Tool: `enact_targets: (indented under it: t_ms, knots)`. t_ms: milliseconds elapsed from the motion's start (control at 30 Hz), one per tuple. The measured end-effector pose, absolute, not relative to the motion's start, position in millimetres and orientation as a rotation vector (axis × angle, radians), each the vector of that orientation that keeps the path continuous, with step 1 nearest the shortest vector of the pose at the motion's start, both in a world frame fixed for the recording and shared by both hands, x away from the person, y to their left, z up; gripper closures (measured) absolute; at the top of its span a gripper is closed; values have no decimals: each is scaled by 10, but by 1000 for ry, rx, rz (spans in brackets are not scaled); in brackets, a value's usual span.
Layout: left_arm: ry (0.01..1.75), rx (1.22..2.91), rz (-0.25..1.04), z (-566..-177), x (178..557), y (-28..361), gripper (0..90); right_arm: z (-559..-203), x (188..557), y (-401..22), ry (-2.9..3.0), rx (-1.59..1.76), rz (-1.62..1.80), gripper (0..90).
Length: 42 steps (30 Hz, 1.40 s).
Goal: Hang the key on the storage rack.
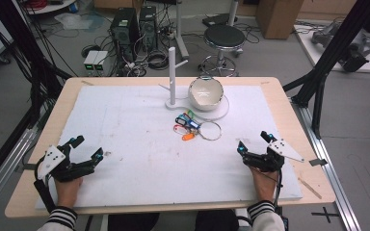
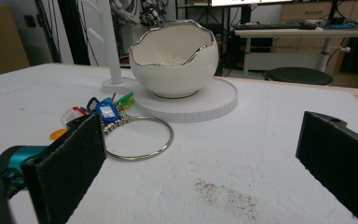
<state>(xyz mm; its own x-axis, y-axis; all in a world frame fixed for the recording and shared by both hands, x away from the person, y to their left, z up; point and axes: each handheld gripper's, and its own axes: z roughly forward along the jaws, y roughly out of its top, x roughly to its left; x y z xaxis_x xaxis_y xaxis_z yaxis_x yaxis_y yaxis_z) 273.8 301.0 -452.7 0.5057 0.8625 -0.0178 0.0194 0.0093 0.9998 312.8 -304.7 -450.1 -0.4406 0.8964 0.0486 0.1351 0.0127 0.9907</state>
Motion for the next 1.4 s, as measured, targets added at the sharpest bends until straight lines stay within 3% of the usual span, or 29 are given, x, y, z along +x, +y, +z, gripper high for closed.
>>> enact_targets:
  t_ms: [867, 1400]
  knots:
    - [820, 1414, 792, -4528, 2733, 3011, 130, -4469, 3191, -3020, 1742, 1048, 1433, 10]
    - [823, 1413, 791, -4528, 2738, 3012, 130, -3852, 3588, -3089, 1858, 1008, 1516, 10]
